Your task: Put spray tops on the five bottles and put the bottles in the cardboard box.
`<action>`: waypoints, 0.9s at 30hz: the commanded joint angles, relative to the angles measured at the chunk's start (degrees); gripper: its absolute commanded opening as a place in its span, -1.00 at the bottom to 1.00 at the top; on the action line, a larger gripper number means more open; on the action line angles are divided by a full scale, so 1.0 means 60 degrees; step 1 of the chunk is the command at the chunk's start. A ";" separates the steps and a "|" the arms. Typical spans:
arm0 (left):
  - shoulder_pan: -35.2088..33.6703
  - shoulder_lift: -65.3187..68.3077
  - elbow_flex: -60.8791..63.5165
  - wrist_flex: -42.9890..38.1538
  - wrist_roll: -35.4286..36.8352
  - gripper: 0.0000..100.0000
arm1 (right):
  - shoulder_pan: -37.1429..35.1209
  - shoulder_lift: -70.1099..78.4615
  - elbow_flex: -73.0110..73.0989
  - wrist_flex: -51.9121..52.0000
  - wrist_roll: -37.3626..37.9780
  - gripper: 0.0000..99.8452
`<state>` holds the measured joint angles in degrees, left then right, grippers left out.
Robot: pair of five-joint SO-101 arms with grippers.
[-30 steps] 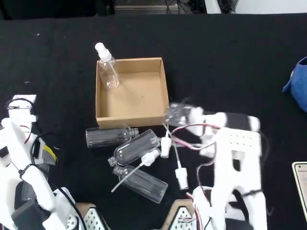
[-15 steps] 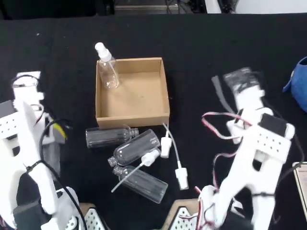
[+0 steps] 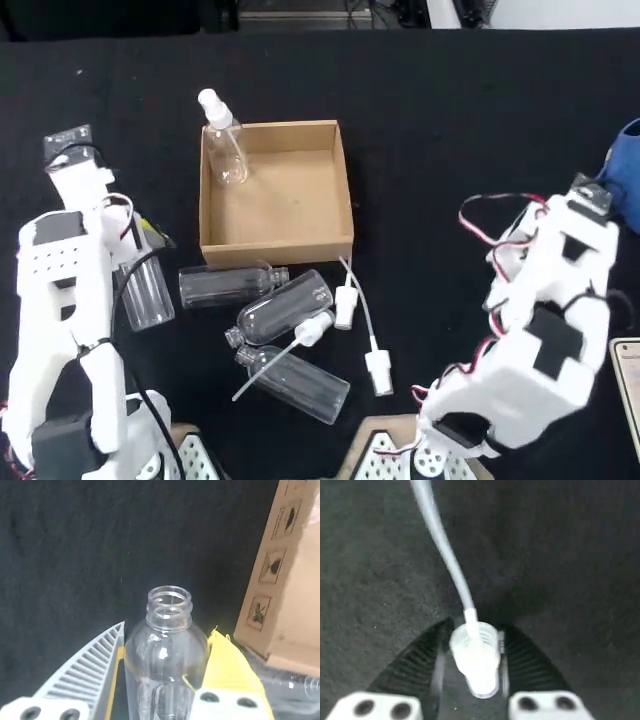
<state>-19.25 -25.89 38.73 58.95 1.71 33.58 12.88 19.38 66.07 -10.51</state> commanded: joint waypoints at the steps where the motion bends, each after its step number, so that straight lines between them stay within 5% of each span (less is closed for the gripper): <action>1: 0.0022 -0.0381 0.0125 -0.0557 0.0161 -0.94 | -0.0249 0.0198 -0.1575 0.1480 -0.0220 -0.58; 7: -0.0007 -0.0381 0.0769 -0.1040 0.0718 -0.94 | -0.0557 0.0256 -0.2630 0.3018 0.1377 -0.57; 11: -0.0007 -0.0381 0.0872 -0.1040 0.0718 -0.94 | -0.0249 0.0256 -0.3114 0.3414 0.3692 -0.57; 27: -0.0007 -0.1905 0.1634 -0.1055 0.0703 -0.94 | 0.1553 0.0344 -0.3084 0.3355 2.2564 -0.58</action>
<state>-19.25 -31.78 48.31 53.58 5.58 40.88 15.52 1.98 85.49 101.14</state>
